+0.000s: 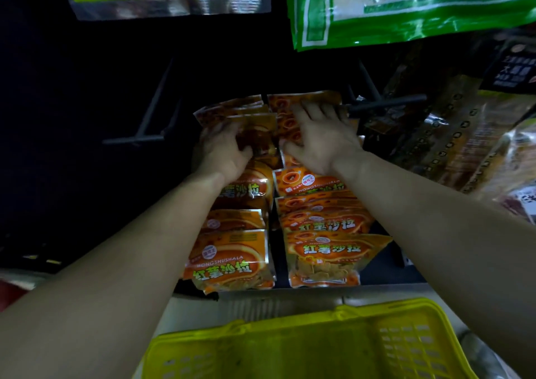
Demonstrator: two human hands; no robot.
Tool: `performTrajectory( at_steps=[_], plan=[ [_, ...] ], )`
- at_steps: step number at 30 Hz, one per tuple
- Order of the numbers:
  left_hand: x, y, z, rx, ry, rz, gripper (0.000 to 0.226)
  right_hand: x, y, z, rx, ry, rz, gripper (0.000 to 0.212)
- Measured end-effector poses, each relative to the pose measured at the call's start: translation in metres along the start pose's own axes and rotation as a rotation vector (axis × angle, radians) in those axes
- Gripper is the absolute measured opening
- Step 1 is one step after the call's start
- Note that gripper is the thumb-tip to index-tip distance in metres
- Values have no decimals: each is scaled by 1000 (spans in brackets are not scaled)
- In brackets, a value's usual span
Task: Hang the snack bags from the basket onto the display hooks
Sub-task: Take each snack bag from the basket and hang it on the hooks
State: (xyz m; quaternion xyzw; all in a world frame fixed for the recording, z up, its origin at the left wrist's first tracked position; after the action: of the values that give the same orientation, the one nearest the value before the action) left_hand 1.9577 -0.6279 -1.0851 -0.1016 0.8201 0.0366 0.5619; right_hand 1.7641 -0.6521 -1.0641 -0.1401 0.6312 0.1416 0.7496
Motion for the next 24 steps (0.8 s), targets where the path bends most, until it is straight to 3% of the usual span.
performTrajectory(
  at_steps=[5, 8, 13, 17, 21, 24],
  plan=[
    [11, 9, 30, -137, 85, 201, 56, -5, 31, 18, -104, 19, -36, 76],
    [14, 15, 34, -204, 132, 178, 51, -2, 51, 19, -130, 39, -15, 78],
    [1, 16, 19, -85, 78, 26, 36, 13, 57, 24, -157, 83, 80, 86],
    [10, 20, -4, 88, 43, 181, 55, 35, 48, 27, -158, 144, 148, 87],
    [15, 16, -10, 112, -77, 160, 36, 39, 38, 17, -102, 137, 115, 86],
    [13, 9, -3, 28, 47, 174, 31, 39, 34, 10, -77, 136, 101, 84]
  ],
)
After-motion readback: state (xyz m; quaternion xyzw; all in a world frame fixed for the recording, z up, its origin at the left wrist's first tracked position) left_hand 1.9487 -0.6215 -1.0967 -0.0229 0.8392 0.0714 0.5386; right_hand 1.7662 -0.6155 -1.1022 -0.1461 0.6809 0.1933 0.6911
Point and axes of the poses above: each hand's wrist, its own y-axis away from the middle knuckle, its own x-axis out of the palm, z = x × y, the point moved 6 cm from there along -y, towards the middle knuckle
